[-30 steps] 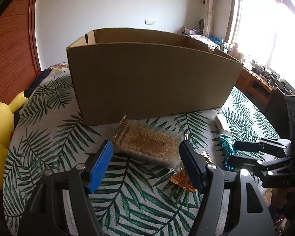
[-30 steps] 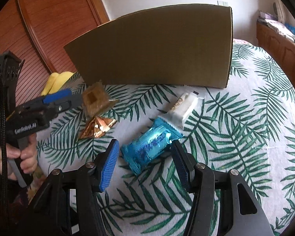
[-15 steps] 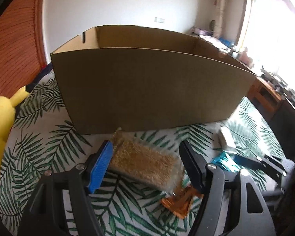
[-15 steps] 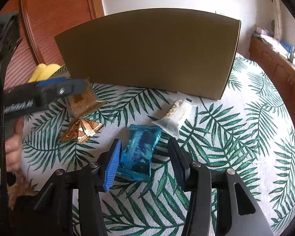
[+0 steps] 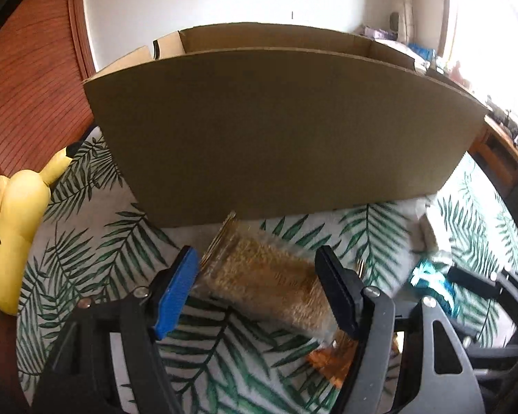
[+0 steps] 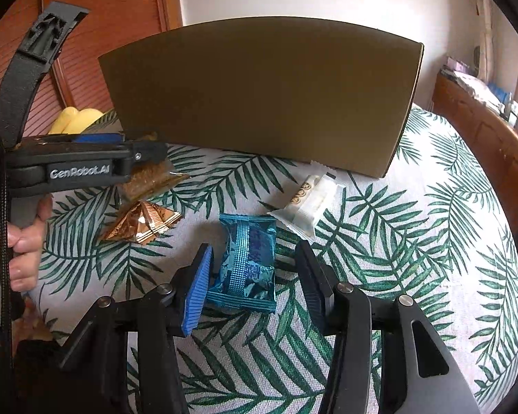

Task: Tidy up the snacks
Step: 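Grasp the clear rice-cracker bar with the left gripper while the right gripper grasps the blue wrapper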

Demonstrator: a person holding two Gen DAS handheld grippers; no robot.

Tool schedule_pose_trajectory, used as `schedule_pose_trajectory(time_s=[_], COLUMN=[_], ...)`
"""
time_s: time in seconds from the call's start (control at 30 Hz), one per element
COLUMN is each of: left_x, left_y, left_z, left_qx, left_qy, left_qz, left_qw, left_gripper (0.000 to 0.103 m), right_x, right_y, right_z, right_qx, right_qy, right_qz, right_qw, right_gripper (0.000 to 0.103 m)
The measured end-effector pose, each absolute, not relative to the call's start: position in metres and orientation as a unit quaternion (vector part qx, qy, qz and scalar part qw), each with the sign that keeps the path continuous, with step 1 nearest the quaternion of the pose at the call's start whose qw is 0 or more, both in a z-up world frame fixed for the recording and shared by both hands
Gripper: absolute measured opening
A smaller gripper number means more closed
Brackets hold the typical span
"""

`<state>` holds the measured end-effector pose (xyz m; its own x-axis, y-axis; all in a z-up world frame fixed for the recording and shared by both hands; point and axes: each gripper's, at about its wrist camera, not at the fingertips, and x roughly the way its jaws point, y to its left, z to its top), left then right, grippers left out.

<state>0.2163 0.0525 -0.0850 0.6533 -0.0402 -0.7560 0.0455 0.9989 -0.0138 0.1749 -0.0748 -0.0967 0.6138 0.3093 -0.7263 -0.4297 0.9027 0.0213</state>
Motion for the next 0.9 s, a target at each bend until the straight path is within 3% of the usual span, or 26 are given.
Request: schedule_pose_trajectory(time_s=[0.27, 0.6, 0.9], left_x=[0.209, 0.203, 0.227], left_y=[0.071, 0.076, 0.072], left_z=[-0.084, -0.083, -0.086], left_qx=[-0.025, -0.136, -0.178], left_qy=[0.43, 0.444, 0.466], left_qz=[-0.03, -0.064, 0.031], left_qw=[0.902, 0.883, 0.866], left_gripper=[0.071, 0.071, 0.075], right_x=[0.174, 0.175, 0.176], right_y=[-0.072, -0.071, -0.073], right_z=[-0.098, -0.098, -0.096], right_qx=[-0.081, -0.081, -0.073], right_qy=[0.387, 0.387, 0.389], right_qz=[0.204, 0.203, 0.207], right_qw=[0.896, 0.896, 0.895], right_gripper=[0.049, 0.049, 0.049])
